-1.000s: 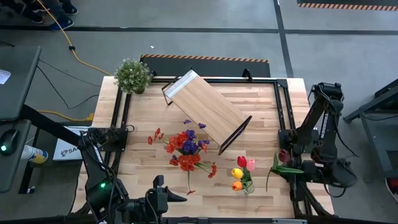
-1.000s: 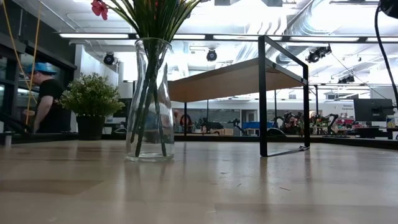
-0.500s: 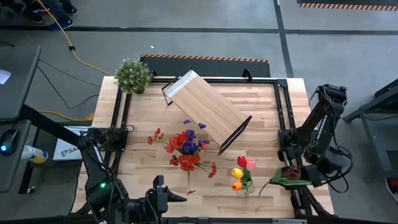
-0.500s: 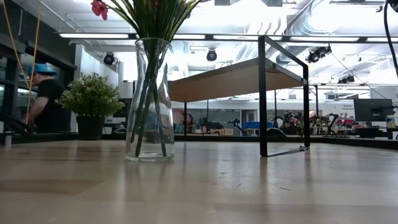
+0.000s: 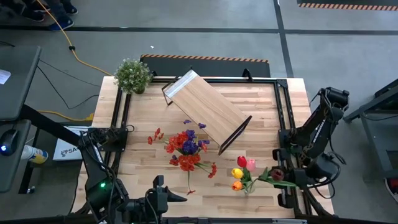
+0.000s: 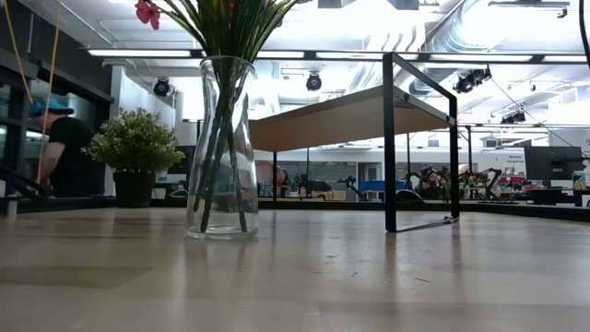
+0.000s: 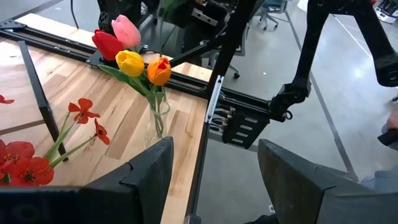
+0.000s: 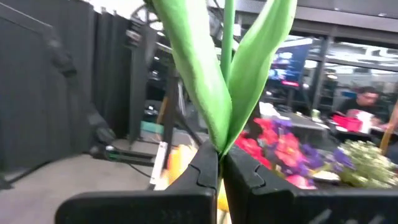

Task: Pick and place flowers into a vace then onto a shelf
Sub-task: Put the dark red tulip into the right transparent vase

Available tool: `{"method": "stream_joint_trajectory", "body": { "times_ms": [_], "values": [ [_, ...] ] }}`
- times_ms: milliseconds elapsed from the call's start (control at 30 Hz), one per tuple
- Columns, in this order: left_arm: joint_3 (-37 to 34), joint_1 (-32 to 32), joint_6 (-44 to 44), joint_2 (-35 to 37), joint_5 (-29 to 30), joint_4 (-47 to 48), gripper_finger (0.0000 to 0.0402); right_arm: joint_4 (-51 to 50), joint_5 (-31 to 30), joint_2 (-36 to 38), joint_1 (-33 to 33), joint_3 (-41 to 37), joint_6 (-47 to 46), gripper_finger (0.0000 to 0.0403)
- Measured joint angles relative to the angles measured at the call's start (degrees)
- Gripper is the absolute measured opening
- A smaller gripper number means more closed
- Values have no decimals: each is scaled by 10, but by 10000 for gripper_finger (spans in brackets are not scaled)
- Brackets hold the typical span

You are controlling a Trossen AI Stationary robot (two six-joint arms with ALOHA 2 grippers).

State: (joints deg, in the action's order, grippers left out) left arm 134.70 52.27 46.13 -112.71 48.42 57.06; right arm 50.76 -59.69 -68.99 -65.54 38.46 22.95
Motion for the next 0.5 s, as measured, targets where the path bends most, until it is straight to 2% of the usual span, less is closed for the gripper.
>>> {"method": "stream_joint_trajectory", "body": {
  "times_ms": [500],
  "values": [
    [0, 0, 0, 0, -9, 0, 266, -86, -34, 0, 0, 0, -63, 0]
  ]
}}
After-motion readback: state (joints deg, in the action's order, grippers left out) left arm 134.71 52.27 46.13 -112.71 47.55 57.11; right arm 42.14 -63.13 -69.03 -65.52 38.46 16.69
